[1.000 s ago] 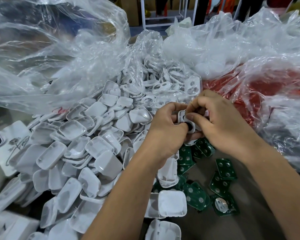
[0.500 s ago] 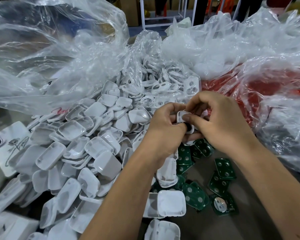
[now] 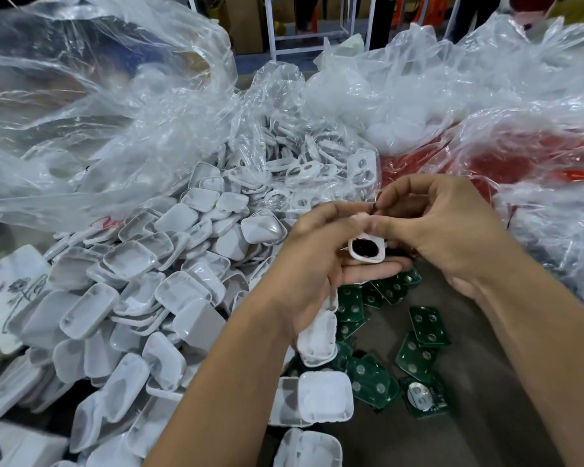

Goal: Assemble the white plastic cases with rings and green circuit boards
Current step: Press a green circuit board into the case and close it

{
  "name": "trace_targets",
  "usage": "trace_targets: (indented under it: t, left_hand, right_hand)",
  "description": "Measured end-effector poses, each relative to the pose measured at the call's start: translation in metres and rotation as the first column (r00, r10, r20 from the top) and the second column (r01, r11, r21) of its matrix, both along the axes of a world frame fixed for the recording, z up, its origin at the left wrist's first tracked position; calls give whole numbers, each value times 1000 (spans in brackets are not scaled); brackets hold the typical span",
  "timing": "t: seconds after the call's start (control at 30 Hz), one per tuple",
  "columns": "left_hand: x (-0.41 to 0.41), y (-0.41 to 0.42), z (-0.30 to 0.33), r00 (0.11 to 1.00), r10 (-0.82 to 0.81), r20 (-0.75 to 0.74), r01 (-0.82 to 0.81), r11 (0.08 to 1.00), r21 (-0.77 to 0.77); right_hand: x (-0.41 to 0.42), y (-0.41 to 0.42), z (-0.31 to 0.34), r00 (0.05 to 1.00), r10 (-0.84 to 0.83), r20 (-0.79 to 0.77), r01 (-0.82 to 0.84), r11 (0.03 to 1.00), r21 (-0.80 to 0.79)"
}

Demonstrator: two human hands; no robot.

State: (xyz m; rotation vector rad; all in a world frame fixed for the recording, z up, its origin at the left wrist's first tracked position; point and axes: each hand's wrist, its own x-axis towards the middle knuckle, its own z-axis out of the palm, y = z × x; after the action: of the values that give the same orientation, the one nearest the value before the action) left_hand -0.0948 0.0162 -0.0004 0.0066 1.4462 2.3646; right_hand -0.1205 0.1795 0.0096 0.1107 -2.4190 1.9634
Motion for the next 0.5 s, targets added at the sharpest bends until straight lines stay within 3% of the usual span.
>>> trace_targets:
  t: [0.2, 0.33, 0.5]
  left_hand:
    - [-1, -9, 2, 974, -178, 139, 140, 960, 244]
    - [0, -11, 0, 960, -231, 161, 155, 911, 382]
    - [-2, -11, -2, 950, -268, 164, 172, 880, 442]
  right_hand:
    - [2, 7, 14, 992, 96, 78, -82, 983, -163]
    - [3, 11, 23, 990, 117, 77, -104, 981, -162]
    - [2, 16, 28, 992, 118, 50, -111, 986, -122]
